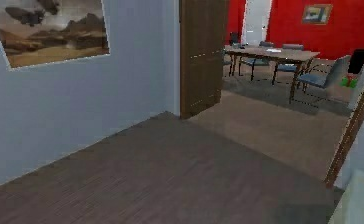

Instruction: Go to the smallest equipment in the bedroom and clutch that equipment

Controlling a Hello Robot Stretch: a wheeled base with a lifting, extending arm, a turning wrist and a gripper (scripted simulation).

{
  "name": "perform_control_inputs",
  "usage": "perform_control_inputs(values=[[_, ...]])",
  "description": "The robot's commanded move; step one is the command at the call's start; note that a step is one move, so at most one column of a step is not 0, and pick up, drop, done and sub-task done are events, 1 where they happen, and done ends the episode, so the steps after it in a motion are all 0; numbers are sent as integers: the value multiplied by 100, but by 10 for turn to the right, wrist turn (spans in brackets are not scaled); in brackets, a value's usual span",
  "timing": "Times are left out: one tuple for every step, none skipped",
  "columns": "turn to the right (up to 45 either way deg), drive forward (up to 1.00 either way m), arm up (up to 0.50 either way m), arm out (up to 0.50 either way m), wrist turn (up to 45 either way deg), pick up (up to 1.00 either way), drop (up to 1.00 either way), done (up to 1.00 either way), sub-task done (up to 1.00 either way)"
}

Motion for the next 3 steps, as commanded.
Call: perform_control_inputs(values=[[0,20,0,0,0,0,0,0,0],[420,0,0,0,0,0,0,0,0],[0,100,0,0,0,0,0,0,0]])
